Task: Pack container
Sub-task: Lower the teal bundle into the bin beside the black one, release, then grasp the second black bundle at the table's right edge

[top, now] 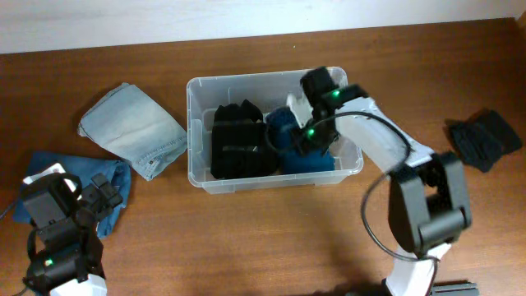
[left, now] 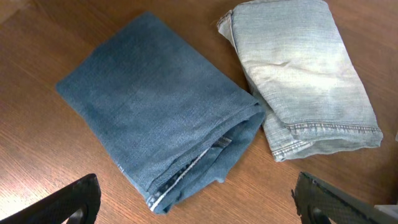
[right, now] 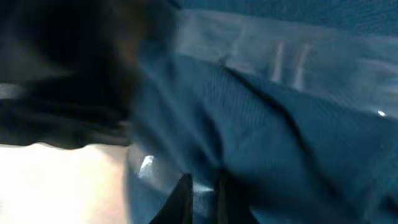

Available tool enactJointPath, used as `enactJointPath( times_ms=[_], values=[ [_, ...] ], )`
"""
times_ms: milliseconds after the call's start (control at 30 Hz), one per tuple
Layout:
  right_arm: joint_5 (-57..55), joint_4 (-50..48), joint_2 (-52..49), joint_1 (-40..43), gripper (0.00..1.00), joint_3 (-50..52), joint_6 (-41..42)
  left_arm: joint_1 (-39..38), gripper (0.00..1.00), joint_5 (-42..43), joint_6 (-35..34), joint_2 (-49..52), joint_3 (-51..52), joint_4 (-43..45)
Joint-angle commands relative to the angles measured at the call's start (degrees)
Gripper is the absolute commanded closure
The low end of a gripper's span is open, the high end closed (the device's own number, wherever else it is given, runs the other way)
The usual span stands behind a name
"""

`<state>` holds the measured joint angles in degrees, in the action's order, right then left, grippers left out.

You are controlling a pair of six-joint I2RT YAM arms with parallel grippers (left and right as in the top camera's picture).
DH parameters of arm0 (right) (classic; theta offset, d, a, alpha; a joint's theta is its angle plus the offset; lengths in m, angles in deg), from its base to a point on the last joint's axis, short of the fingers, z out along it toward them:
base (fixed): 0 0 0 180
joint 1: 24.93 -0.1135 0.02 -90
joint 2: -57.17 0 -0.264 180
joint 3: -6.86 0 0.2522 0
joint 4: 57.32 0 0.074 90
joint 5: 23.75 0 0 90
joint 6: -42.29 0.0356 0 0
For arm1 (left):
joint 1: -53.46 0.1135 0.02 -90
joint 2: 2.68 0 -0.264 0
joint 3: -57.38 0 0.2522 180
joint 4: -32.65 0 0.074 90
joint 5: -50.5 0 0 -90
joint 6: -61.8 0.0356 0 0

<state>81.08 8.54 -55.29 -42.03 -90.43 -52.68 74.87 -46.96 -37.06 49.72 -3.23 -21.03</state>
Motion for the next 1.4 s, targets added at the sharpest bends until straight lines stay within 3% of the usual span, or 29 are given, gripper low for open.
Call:
enactJointPath(
  times_ms=[0, 167, 200, 233, 267, 300, 400, 500, 667, 933, 1133, 1367],
  values=[
    [-5.0, 0.9, -1.0, 0.7, 0.91, 0.4, 0.1, 0.4, 0.01, 0.6, -0.5, 0.2, -1.2, 0.0],
    [-6.5, 5.8, 3.1, 1.2, 0.87, -9.4, 0.1, 0.4, 0.01, 0.6, -0.5, 0.2, -1.2, 0.0],
    [-7.4, 6.8, 4.5, 1.5, 0.75, -12.1, 0.2, 0.4, 0.00, 0.6, -0.5, 0.2, -1.2, 0.0],
    [-8.8, 7.4, 5.9, 2.0, 0.52, -14.6, 1.1, 0.4, 0.01, 0.6, -0.5, 0.2, -1.2, 0.0],
    [-9.9, 7.6, 7.0, 2.6, 0.22, -16.4, 2.3, 0.4, 0.01, 0.6, -0.5, 0.2, -1.2, 0.0],
    [-11.3, 7.6, 8.4, 3.7, 0.02, -18.4, 4.4, 0.4, 0.01, 0.6, -0.5, 0.2, -1.2, 0.0],
    [-12.3, 6.3, 12.1, 10.0, 0.02, -22.1, 12.4, 0.4, 0.01, 0.6, -0.5, 0.2, -1.2, 0.0],
    [-8.9, 5.9, 13.9, 21.9, 0.02, -22.3, 19.5, 0.4, 0.00, 0.6, -0.5, 0.2, -1.2, 0.0],
    [-1.0, 7.5, 11.5, 41.2, 0.02, -20.5, 20.5, 0.4, 0.01, 0.6, -0.5, 0.2, -1.2, 0.0],
    [1.3, 4.1, 2.0, 65.6, 0.02, -15.7, 18.8, 0.4, 0.01, 0.6, -0.5, 0.2, -1.2, 0.0],
    [11.2, 1.0, -7.8, 74.9, 0.02, -15.6, 14.4, 0.4, 0.01, 0.6, -0.5, 0.2, -1.2, 0.0],
    [22.0, -1.8, -18.1, 76.0, 0.02, -15.6, 7.6, 0.4, 0.01, 0.6, -0.5, 0.2, -1.2, 0.0]
  ],
)
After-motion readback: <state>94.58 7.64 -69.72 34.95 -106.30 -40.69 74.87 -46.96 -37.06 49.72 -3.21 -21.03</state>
